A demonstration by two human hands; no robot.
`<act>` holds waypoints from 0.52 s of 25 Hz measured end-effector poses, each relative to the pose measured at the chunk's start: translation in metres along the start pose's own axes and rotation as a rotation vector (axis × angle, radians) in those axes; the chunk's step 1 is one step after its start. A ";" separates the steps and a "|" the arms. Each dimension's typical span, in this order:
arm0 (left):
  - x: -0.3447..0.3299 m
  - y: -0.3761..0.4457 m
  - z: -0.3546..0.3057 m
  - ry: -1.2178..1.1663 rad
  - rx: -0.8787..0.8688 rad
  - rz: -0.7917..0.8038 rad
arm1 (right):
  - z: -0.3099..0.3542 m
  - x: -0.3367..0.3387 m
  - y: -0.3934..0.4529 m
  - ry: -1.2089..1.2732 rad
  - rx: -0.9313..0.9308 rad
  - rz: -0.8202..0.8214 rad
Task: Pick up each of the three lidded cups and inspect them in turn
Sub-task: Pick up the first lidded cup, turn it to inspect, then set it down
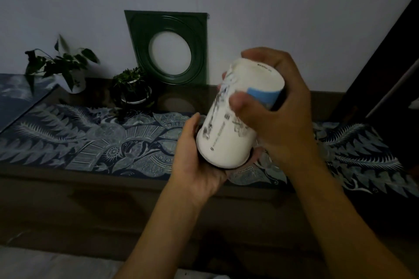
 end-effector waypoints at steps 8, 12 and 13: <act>0.001 -0.005 -0.004 0.115 -0.223 -0.017 | -0.010 0.001 0.004 0.068 -0.059 -0.132; -0.002 -0.011 0.014 0.186 0.234 0.078 | -0.013 0.000 0.011 0.268 -0.041 0.212; -0.002 -0.011 0.016 0.181 0.269 0.097 | -0.013 -0.002 0.011 0.289 -0.049 0.265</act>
Point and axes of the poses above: each hand's wrist, its own y-axis towards the middle knuckle, its own x-axis out of the back of the hand, z = x × y, the point moved 6 cm from there along y, towards the middle knuckle, and after that the axes turned 9 degrees about -y, right-handed, at the moved point
